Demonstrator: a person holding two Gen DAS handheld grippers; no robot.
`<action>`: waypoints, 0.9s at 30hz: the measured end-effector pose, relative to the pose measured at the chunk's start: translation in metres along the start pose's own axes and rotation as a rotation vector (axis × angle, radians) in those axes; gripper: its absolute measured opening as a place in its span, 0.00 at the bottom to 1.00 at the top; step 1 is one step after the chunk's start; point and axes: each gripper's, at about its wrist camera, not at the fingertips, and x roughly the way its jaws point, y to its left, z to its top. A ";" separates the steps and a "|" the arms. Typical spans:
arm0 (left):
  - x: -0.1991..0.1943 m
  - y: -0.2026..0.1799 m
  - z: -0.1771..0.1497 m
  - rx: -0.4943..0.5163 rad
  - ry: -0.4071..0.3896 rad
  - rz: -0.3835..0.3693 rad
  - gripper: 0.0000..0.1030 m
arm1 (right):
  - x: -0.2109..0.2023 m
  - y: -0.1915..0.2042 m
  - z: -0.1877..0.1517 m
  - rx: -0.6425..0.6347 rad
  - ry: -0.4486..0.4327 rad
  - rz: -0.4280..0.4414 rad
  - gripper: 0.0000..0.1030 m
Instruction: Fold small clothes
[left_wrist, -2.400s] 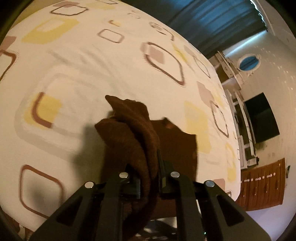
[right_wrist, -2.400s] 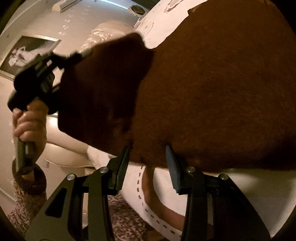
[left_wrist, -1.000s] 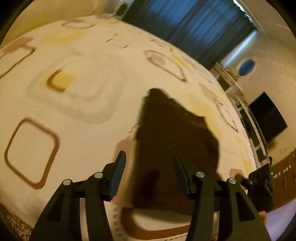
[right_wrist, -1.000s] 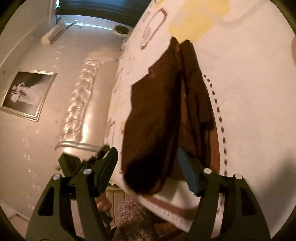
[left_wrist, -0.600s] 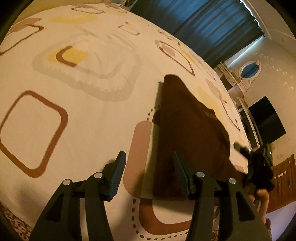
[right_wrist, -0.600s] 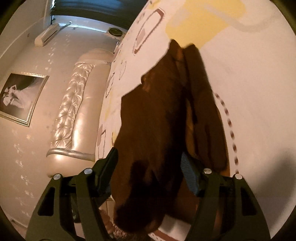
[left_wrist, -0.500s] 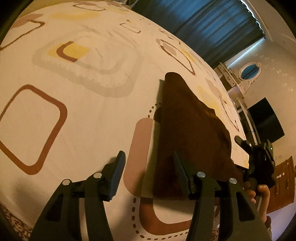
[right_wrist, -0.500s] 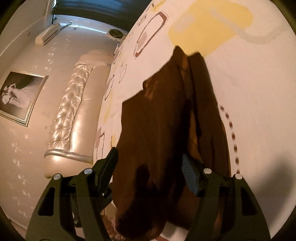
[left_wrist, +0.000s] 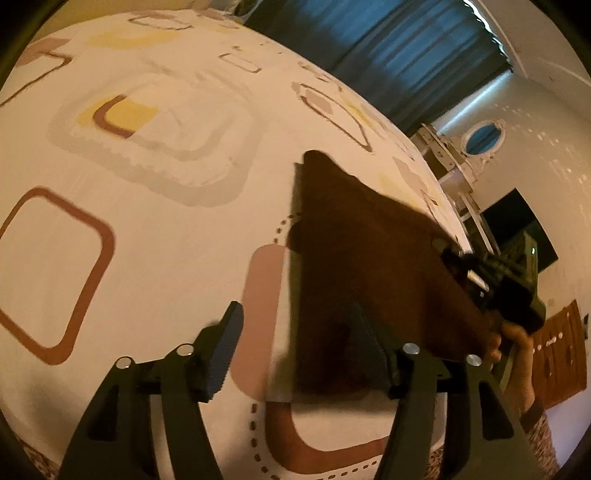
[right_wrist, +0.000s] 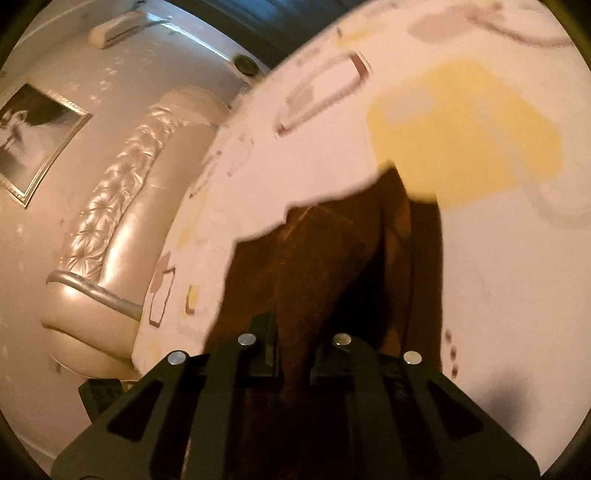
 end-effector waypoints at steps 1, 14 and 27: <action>0.001 -0.002 0.000 0.012 0.002 0.001 0.61 | -0.002 -0.003 0.005 0.001 -0.010 -0.006 0.09; -0.004 -0.003 -0.012 0.115 0.010 -0.014 0.61 | 0.002 -0.070 0.001 0.208 0.011 0.056 0.21; -0.004 -0.039 -0.045 0.417 0.017 0.017 0.63 | -0.064 -0.043 -0.085 0.248 0.121 0.166 0.60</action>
